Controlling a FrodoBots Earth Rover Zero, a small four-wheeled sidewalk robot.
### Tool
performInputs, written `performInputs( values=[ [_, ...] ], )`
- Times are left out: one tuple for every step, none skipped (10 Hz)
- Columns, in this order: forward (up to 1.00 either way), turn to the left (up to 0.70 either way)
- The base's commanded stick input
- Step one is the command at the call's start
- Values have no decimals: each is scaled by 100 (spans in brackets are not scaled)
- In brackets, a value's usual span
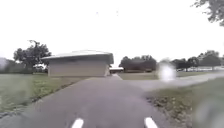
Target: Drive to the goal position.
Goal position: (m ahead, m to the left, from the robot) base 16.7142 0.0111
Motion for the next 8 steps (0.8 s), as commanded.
performInputs(
  values=[
    [85, 0],
    [85, 0],
    [85, 0],
    [85, 0],
    [85, 0],
    [85, 0],
    [85, 0],
    [85, 0]
  ],
)
